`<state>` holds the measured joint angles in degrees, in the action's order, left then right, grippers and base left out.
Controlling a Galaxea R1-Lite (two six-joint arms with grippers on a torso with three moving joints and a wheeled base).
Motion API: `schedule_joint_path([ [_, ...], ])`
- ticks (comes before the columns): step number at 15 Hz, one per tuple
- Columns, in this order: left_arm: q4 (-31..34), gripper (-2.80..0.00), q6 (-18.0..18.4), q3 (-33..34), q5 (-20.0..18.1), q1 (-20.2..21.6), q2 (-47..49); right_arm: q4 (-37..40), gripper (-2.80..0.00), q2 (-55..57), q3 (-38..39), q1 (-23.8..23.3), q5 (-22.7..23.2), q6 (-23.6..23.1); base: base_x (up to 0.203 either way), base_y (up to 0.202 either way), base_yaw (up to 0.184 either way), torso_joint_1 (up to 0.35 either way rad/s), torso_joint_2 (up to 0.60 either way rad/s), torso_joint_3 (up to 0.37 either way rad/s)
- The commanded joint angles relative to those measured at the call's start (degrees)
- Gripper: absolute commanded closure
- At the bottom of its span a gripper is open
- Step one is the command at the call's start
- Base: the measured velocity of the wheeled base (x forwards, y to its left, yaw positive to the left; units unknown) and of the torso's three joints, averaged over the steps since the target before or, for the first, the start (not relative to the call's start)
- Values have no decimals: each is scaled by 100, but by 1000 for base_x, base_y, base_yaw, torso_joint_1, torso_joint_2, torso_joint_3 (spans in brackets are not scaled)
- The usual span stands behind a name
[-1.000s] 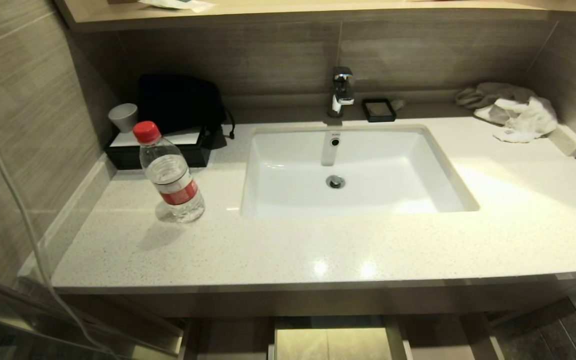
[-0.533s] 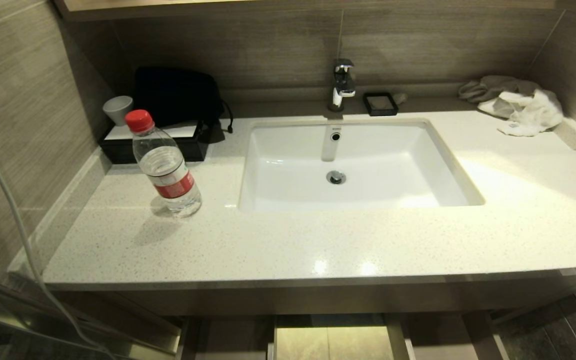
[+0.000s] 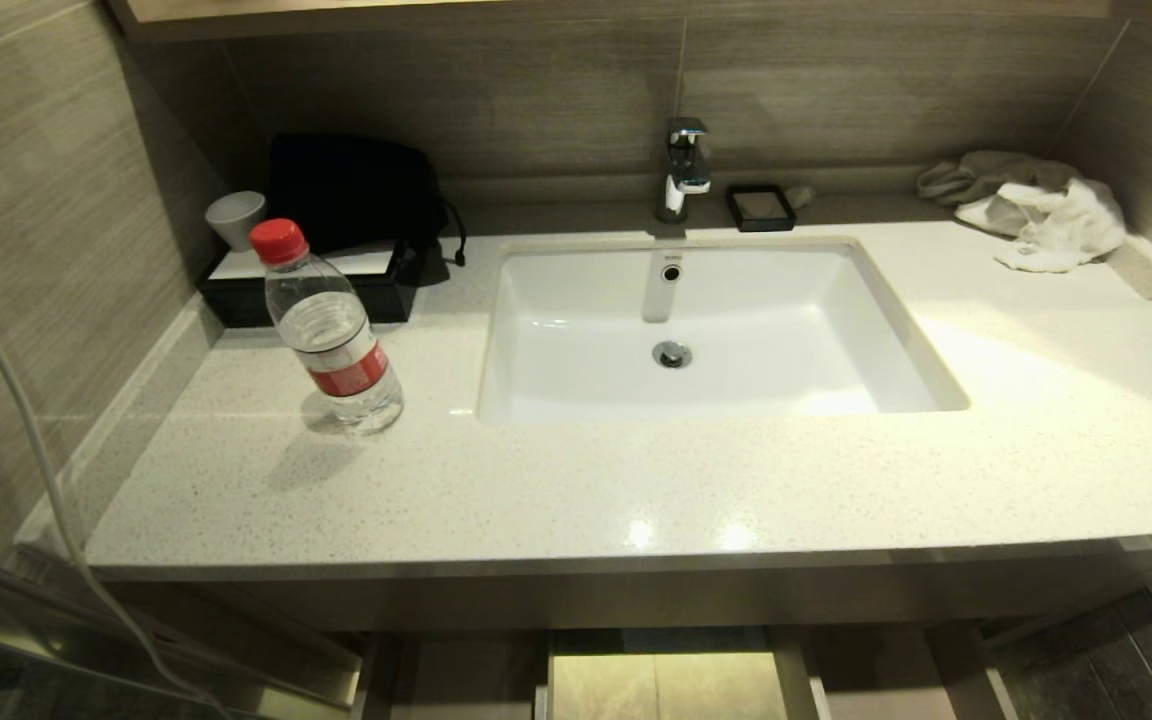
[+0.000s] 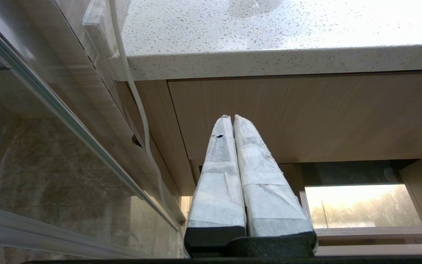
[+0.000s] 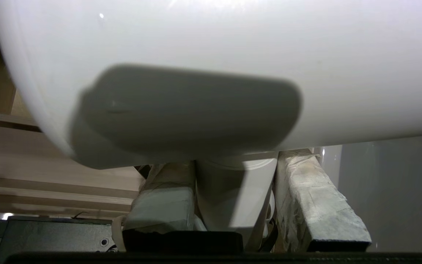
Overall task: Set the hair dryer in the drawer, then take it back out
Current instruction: Put it into the drawer
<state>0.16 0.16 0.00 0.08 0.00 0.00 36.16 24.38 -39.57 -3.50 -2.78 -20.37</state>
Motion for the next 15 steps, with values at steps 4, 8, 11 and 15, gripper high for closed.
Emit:
schedule_joint_path([
  [4, -2, 0, 2, 0, 3, 0, 0, 41, 0, 14, -95, -2, -3, -2, 0, 0, 0, 0, 0, 0],
  [8, -1, 0, 2, 0, 1, 0, 0, 119, 0, 5, -174, 7, 13, -2, 0, 0, 0, -94, 84, -15],
  [11, -2, 0, 2, 0, 9, 0, 0, 128, 0, -32, -144, 7, 5, -2, 0, 0, 0, -346, 251, -71],
  [15, -1, 0, 2, 0, 1, 0, 0, 128, 0, -56, -139, 7, -3, -2, 0, 0, 0, -368, 250, -124],
])
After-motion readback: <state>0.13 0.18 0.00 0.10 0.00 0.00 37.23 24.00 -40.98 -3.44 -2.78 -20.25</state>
